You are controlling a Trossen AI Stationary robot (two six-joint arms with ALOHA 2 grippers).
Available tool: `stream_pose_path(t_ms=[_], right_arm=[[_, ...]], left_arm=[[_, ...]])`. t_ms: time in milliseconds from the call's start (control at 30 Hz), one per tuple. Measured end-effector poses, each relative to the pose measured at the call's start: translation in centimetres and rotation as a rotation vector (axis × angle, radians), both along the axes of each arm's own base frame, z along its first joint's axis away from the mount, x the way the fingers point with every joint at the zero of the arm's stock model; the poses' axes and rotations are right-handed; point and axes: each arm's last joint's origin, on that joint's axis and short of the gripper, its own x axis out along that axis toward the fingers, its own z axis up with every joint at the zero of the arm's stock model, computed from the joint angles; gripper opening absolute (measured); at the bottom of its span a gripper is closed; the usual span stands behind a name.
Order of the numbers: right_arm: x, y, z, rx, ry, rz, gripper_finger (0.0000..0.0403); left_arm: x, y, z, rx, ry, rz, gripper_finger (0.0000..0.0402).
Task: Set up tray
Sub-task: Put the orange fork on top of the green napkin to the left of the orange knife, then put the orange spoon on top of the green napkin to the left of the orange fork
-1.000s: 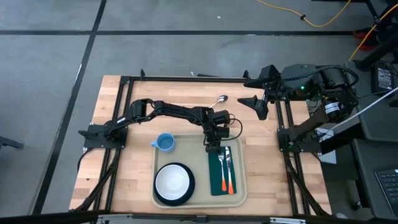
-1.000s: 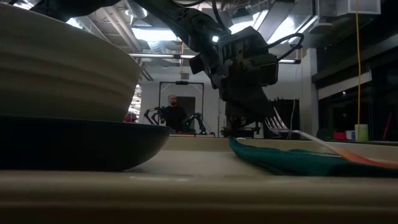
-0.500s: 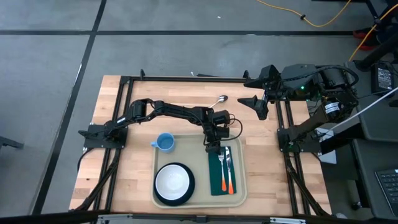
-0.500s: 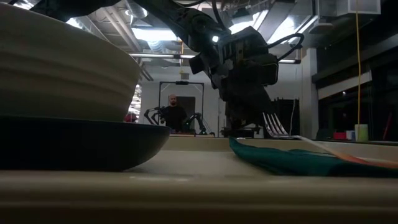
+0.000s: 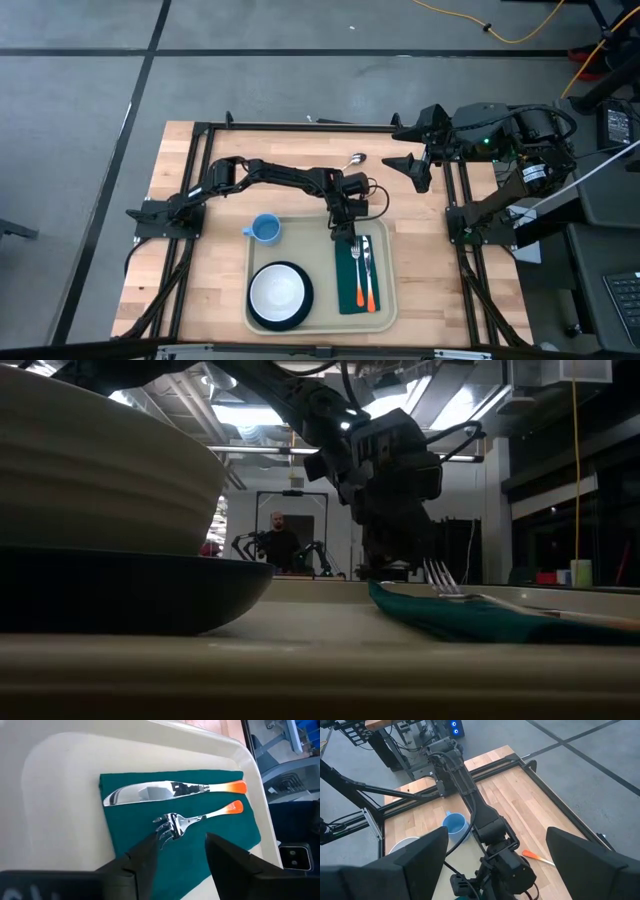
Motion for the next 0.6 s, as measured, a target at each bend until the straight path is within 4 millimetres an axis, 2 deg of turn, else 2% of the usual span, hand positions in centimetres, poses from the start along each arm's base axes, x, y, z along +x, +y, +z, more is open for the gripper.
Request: stream_pose_path(t_ms=[267,600], right_arm=[[0.0,0.0,0.0,-0.006,0.002,0.003,0.0341],[0.0,0.0,0.0,-0.006,0.002,0.003,0.0341]], left_arm=[[-0.1,0.4,0.0,0.014,0.000,0.009,0.0181],[-0.6,3.5,0.1,-0.017,0.008,0.060,0.0183]])
